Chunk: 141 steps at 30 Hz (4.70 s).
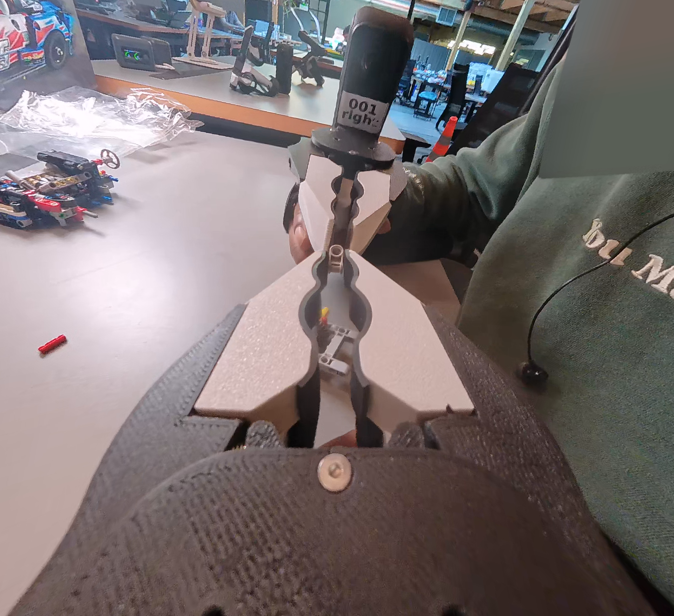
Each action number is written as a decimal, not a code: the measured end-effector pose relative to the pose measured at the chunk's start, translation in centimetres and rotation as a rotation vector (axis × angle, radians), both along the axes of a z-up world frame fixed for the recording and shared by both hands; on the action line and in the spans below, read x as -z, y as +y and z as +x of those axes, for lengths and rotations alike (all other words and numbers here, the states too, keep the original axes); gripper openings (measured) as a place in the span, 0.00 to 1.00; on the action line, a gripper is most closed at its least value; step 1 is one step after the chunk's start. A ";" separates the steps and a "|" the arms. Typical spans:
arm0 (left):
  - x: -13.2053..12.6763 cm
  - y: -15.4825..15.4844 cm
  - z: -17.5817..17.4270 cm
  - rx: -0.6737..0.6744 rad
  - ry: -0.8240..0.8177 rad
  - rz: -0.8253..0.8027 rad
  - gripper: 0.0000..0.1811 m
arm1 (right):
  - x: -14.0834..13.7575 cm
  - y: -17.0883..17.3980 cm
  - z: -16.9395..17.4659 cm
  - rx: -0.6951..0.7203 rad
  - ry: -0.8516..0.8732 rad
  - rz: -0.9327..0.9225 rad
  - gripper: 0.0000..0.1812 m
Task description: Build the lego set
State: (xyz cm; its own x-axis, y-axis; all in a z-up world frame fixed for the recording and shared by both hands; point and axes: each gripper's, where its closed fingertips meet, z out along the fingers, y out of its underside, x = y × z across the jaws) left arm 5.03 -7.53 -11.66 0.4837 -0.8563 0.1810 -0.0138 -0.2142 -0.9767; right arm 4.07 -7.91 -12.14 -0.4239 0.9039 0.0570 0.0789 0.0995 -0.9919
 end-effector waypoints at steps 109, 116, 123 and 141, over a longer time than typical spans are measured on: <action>9.8 0.0 0.6 0.221 1.010 -0.398 0.03 | 9.7 1.3 2.4 0.012 -0.631 0.155 0.28; 9.7 0.0 0.9 0.163 0.902 -0.415 0.03 | 8.9 1.9 2.6 0.033 -0.595 0.162 0.27; 9.2 -0.1 1.2 0.118 0.741 -0.424 0.03 | 7.1 1.4 2.1 0.036 -0.483 0.220 0.17; 5.8 -1.4 2.4 0.269 0.333 -0.530 0.03 | 4.6 -1.7 1.9 -0.081 -0.136 0.524 0.08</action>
State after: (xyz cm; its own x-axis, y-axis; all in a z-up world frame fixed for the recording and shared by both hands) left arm 7.43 -8.90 -17.44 0.3691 -0.7915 0.4870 -0.4155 -0.6093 -0.6753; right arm 5.92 -9.58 -16.71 -0.5255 0.7335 0.4310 0.1745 0.5887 -0.7893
